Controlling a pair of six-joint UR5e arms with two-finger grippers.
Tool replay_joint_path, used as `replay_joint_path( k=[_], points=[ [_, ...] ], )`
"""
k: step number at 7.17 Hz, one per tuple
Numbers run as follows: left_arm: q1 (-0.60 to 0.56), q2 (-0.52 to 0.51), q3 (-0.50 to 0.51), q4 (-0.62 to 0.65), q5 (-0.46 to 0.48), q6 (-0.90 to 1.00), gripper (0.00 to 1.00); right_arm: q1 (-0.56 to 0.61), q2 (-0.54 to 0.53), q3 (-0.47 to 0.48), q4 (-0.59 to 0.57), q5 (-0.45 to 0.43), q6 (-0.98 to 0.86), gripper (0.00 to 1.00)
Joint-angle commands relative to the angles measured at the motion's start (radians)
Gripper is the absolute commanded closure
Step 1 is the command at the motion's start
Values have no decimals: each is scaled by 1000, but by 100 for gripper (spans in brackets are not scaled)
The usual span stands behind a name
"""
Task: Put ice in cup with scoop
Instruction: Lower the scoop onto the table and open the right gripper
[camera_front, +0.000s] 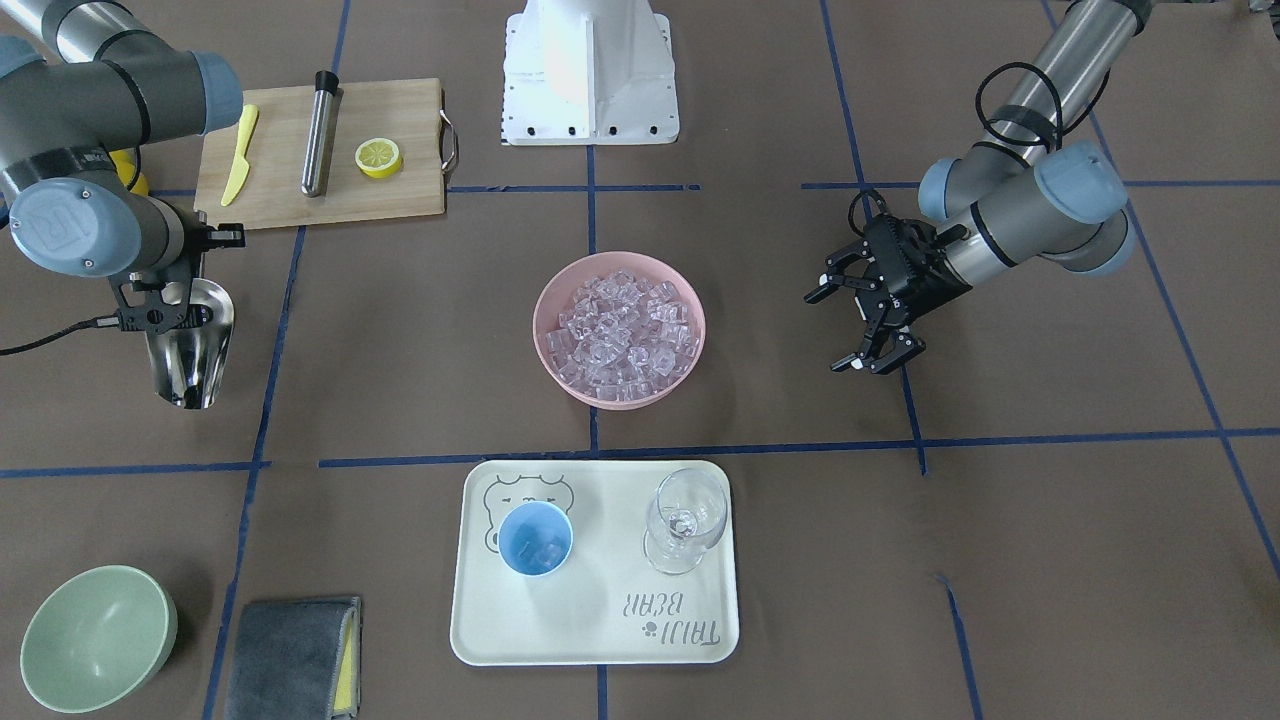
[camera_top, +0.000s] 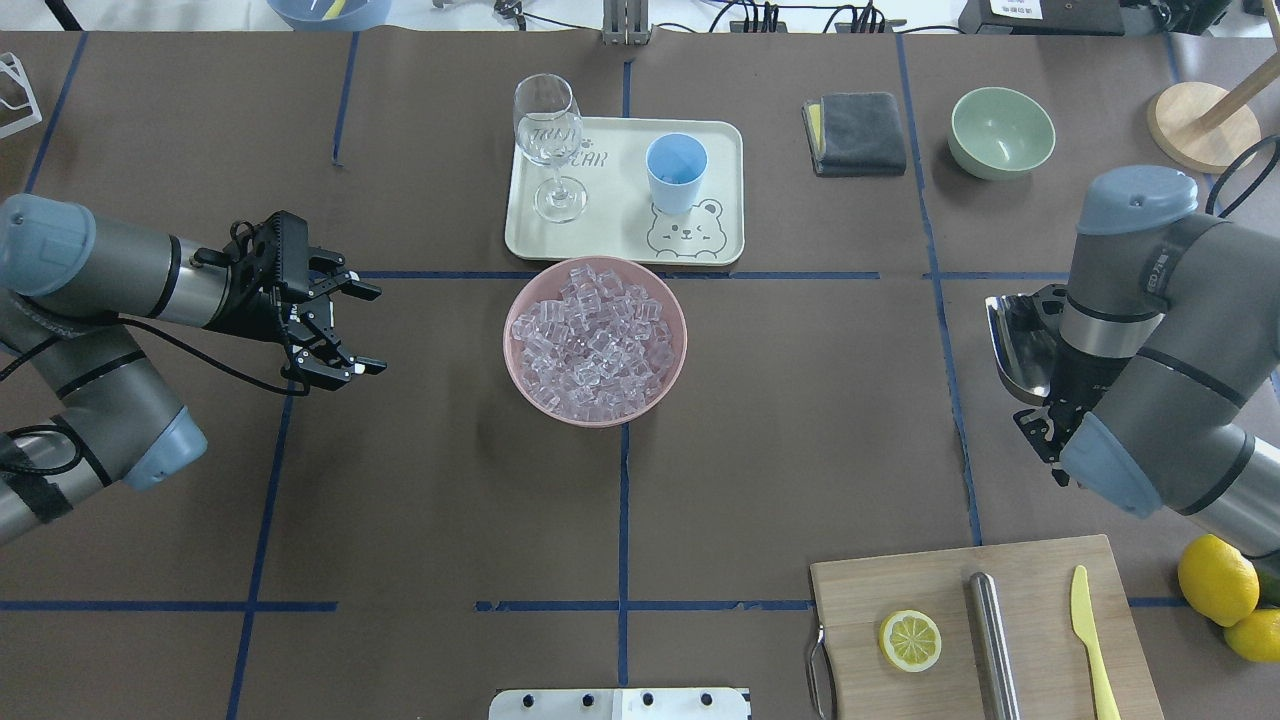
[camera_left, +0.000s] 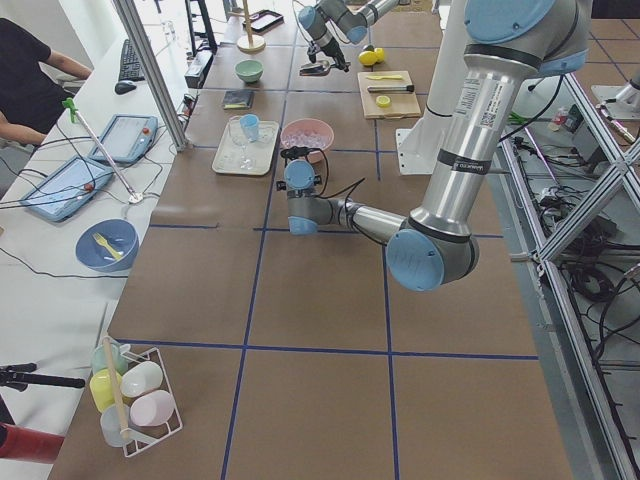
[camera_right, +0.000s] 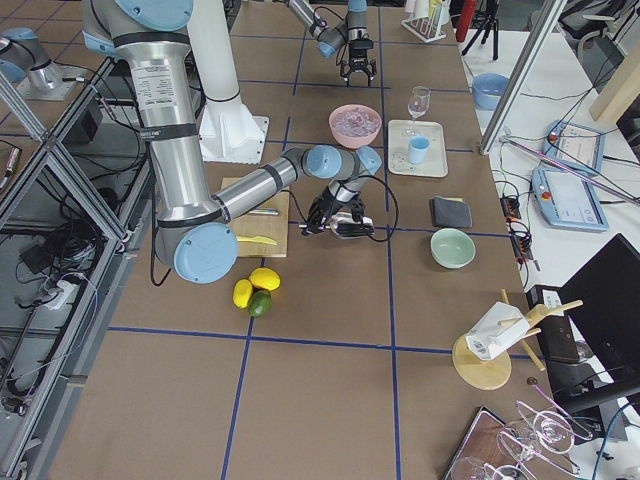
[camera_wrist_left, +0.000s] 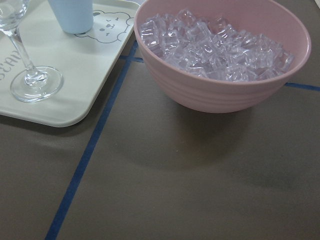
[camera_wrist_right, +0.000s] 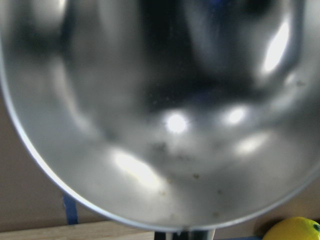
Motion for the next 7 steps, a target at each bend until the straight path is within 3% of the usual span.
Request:
replay_joint_path(
  k=[1,2,3,4,5,6,7],
  points=[
    [-1,-1,-1,-1,1,0,0,-6,-1,-34,15,16,2,100],
    [-4,1,-3,-1,1,0,0,-6,-1,-34,15,37,34,97],
    [-4,1,-3,-1,-1,0,0,-9,-3,-34,15,37,43,70],
    [-7,2,-3,-1,-2,0,0,-16,-1,-37,15,42,45,67],
    [-10,2,-3,-1,-4,1,0,-18,0,-41,15,45,45,53],
    [-14,2,-4,-3,-4,2,0,-16,2,-31,15,43,55,1],
    [-16,2,-3,-3,-1,2,0,-15,11,9,15,37,55,0]
  ],
)
